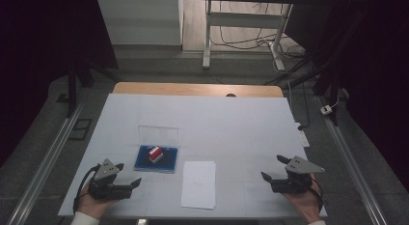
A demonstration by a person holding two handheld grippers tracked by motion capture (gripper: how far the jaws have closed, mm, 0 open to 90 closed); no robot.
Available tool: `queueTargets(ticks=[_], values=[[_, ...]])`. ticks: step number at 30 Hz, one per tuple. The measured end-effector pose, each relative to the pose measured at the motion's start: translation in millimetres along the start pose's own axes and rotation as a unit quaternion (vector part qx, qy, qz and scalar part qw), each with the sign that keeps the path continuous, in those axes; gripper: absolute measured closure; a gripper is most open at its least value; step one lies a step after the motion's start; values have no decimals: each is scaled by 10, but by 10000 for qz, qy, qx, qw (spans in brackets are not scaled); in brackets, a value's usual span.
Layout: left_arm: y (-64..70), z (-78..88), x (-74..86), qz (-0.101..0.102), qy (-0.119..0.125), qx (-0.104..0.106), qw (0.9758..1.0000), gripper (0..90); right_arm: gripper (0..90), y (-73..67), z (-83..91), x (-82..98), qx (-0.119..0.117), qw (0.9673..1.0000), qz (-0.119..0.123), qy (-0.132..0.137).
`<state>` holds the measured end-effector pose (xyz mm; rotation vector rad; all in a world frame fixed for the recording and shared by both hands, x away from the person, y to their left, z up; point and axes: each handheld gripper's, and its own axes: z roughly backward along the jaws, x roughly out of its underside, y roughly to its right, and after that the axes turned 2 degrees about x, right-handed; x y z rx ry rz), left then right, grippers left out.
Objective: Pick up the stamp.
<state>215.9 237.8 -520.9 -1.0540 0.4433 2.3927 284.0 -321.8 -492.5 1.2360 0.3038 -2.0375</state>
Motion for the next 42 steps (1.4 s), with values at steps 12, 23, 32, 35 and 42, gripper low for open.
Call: queueTargets(ticks=[12, 23, 32, 35, 42], values=[[15, 18, 13, -2, 12, -64, 10000, 153, 187, -29, -59, 3, -212, 9998, 12, -1], [14, 44, 21, -26, 42, -101, 9999, 162, 213, -10, -98, 20, -159, 9999, 1, -6], [13, 56, -80, -47, 76, -118, 9999, 171, 223, -32, -104, 32, -181, 9998, 15, -37], [21, 63, -118, -75, 77, -110, 9999, 173, 225, -29, -102, 34, -185, 9998, 3, -14], [32, 79, -234, -110, 81, -85, 9999, 179, 231, -52, -122, 46, -208, 9998, 13, -63]])
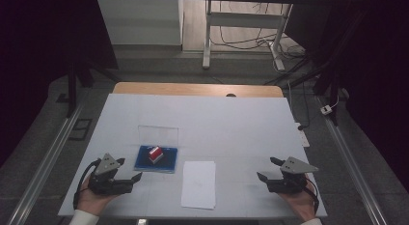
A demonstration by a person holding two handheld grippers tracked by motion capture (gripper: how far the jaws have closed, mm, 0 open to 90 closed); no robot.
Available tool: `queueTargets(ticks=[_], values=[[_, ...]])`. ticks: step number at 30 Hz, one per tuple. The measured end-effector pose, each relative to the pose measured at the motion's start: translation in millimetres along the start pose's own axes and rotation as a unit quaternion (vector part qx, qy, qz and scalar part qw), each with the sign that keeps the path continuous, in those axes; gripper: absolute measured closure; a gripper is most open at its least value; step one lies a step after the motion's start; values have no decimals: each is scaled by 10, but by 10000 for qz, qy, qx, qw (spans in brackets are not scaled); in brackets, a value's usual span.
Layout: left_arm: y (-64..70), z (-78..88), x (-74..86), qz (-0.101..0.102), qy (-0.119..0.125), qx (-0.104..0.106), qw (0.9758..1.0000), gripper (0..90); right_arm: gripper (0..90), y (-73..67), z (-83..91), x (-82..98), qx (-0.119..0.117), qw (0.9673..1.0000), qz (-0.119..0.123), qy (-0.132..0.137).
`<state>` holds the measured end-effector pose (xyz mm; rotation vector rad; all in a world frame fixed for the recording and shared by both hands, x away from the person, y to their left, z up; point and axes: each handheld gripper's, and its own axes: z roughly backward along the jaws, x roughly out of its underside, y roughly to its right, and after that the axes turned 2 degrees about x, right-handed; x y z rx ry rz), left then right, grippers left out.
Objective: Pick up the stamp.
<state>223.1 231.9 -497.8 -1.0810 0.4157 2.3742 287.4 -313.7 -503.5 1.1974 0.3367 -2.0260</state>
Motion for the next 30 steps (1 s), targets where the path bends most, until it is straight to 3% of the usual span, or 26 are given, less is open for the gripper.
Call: queueTargets(ticks=[16, 30], values=[[17, -6, -274, -168, 39, 113, 9998, 185, 236, -42, -47, -4, -70, 10000, 15, -25], [-9, -108, -515, -304, -46, 164, 9994, 188, 241, -72, -60, -1, -55, 9999, 54, -83]])
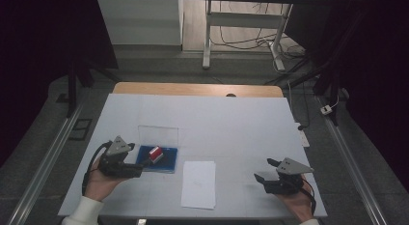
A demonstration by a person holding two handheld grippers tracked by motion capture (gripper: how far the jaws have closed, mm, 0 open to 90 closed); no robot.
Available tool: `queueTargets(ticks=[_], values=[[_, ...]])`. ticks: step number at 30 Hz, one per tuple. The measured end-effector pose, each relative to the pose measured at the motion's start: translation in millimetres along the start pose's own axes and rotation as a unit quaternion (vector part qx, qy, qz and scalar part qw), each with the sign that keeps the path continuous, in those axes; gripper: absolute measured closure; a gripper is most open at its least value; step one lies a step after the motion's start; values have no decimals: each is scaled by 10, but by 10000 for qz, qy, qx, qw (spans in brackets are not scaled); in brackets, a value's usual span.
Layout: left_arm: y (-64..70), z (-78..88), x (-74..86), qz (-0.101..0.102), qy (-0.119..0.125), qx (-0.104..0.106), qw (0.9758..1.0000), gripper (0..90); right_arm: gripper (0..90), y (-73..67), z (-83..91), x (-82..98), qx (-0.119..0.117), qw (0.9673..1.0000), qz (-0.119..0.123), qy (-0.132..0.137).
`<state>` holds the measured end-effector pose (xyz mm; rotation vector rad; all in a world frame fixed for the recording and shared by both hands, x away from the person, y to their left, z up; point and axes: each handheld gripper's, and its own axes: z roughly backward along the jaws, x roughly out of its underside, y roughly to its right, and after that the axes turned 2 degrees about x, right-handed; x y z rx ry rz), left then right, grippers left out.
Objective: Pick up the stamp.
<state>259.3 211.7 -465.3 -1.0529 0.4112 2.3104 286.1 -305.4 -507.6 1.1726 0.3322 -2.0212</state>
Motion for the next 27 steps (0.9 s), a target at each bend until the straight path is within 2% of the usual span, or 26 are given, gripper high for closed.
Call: queueTargets(ticks=[9, 16, 27], values=[[-14, -187, -169, -41, -234, -14, 9997, 207, 244, -2, -12, 8, -5, 10000, 5, -15], [-8, -318, -197, 1, -393, -51, 9992, 239, 247, -19, -31, 7, -11, 10000, 38, -53], [-28, -514, -186, 85, -614, -17, 9981, 348, 251, -26, -54, 13, -8, 9999, 86, -135]])
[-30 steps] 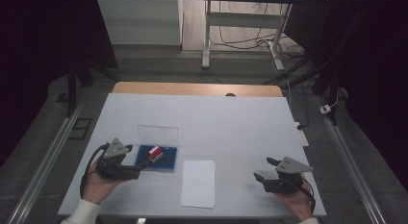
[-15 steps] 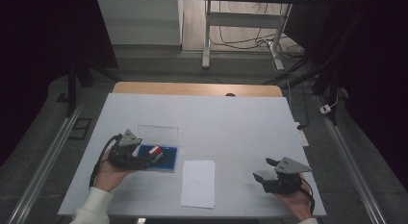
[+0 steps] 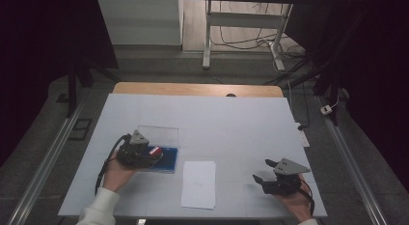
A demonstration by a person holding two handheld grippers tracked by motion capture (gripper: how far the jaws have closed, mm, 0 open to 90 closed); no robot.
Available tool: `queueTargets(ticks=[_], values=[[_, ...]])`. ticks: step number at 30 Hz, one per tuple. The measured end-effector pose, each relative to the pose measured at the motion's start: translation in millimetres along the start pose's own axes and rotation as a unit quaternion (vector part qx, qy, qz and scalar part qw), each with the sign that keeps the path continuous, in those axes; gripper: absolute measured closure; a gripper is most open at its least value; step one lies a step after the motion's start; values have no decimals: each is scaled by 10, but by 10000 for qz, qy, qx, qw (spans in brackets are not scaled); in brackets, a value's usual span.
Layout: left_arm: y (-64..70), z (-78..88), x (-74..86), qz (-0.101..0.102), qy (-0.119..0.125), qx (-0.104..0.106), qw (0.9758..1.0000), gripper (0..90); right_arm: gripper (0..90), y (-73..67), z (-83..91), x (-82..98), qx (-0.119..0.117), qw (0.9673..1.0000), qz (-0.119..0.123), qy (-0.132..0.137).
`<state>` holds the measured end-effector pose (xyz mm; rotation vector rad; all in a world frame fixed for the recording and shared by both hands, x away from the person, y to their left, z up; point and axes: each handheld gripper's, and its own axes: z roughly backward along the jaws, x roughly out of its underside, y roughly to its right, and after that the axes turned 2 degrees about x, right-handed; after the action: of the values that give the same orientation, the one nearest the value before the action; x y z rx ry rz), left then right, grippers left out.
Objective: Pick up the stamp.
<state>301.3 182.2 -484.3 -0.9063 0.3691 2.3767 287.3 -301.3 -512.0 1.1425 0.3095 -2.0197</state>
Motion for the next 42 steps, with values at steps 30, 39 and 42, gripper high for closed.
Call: queueTargets(ticks=[30, 39, 42], values=[[-25, -140, 17, -97, -118, 100, 9998, 686, 261, 9, -8, 21, 65, 9999, 46, -90], [-34, -138, 20, -69, -105, 137, 9998, 695, 264, 12, -5, 24, 54, 10000, 27, -70], [-32, -131, 19, -74, -116, 131, 9998, 696, 265, 6, -5, 24, 61, 10000, 9, -53]])
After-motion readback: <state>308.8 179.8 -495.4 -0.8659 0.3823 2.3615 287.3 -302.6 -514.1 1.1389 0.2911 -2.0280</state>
